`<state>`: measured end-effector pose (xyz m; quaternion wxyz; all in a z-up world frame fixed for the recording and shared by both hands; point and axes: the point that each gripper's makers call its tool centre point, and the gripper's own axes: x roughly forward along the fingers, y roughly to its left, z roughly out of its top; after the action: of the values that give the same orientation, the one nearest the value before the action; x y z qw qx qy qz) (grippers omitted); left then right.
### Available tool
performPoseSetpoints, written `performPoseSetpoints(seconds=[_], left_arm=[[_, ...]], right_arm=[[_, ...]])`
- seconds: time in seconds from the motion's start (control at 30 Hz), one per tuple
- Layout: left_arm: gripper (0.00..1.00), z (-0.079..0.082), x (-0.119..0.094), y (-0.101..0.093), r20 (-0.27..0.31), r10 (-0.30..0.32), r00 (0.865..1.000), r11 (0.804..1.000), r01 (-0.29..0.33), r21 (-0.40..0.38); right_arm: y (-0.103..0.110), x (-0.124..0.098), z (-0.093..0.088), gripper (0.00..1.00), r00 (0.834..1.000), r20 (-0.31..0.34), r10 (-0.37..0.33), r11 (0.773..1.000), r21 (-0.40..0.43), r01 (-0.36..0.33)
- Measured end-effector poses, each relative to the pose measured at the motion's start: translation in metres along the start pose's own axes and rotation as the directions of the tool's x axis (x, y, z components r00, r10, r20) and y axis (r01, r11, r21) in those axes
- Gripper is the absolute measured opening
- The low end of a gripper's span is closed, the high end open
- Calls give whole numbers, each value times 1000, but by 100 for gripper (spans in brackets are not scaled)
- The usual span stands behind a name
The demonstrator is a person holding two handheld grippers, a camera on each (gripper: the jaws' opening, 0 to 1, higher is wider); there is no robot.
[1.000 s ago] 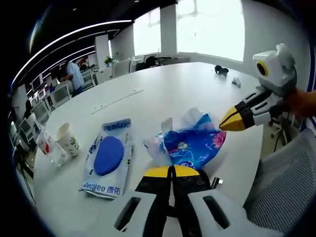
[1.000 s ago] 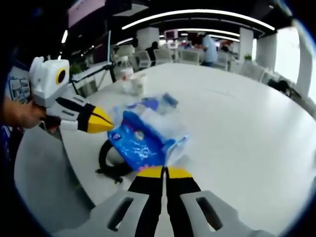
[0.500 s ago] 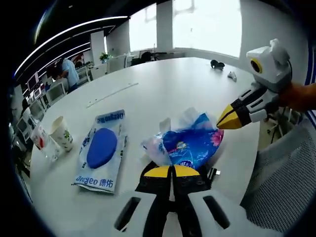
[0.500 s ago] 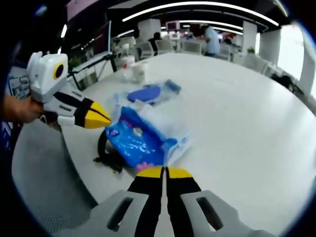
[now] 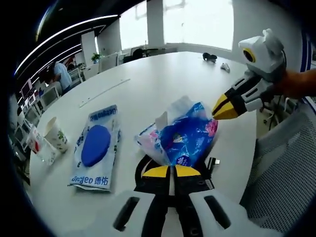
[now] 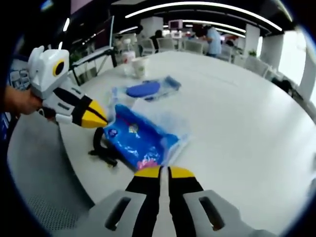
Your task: Arrange the tabletop items into an orderly group along one side of the table until the central work area is clear of visible clutter.
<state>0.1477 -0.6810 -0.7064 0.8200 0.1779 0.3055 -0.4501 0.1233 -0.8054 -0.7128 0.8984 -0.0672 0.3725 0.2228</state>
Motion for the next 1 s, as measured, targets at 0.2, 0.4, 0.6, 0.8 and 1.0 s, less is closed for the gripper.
performPoseSetpoints(seconds=[0.2,0.4,0.6,0.8,1.0], left_arm=[[8,2,-3,6,17,11,1000,1000,-11,-12],[16,1,-7,15,26,30,999,999,-29,-35],[20,-5,-14,22,30,58,998,997,-57,-47],[24,-8,-22,30,38,84,996,995,-82,-56],[26,-13,-27,40,34,115,993,990,-112,-82]], right_arm=[[-3,-2,11,10,998,64,-9,999,33,7],[-8,-2,18,20,995,94,-24,998,53,19],[-8,-4,28,26,991,135,-17,998,63,8],[-8,-5,36,30,988,156,-10,999,40,3],[-9,-4,47,31,983,182,0,999,35,-6]])
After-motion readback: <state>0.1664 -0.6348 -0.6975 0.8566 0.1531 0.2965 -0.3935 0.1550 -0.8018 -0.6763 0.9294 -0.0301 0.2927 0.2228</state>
